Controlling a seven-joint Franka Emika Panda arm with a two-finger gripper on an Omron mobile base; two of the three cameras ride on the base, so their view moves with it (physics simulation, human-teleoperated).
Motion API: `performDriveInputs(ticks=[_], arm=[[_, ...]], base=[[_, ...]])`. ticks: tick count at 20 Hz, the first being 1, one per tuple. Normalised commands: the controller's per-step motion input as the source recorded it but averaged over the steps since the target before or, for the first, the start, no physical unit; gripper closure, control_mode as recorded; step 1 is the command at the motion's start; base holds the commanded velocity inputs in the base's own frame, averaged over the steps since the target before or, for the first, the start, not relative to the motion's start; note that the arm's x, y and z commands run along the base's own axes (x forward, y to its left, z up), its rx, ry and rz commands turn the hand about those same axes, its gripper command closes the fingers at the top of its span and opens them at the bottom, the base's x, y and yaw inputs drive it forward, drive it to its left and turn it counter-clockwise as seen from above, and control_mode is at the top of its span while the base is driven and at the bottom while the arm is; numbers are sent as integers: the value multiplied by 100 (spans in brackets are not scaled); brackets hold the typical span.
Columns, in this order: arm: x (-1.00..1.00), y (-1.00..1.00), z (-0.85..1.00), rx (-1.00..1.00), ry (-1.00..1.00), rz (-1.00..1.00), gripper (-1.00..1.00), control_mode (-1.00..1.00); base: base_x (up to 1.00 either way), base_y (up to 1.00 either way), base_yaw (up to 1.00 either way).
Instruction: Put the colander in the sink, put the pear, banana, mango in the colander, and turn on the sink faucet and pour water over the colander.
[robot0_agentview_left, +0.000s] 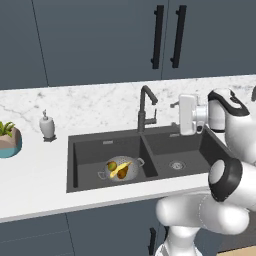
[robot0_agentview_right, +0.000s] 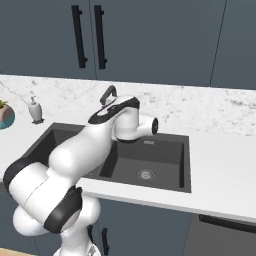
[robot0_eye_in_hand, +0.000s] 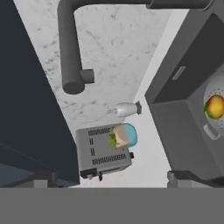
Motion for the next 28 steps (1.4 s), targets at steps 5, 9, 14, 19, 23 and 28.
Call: performDriveInputs(ticks=[5, 9, 14, 19, 23, 28], arm=[[26, 11, -12, 8, 2, 0, -100, -100], [32, 5, -1, 6, 2, 0, -100, -100], [28, 12, 0, 1, 0, 0, -100, -100], [19, 20, -4, 0, 0, 0, -100, -100], [21, 20, -4, 0, 0, 0, -100, -100], [23, 10, -15, 0, 0, 0, -100, -100]], base=[[0, 0, 0], [0, 0, 0], [0, 0, 0], [0, 0, 0], [0, 0, 0], [0, 0, 0]])
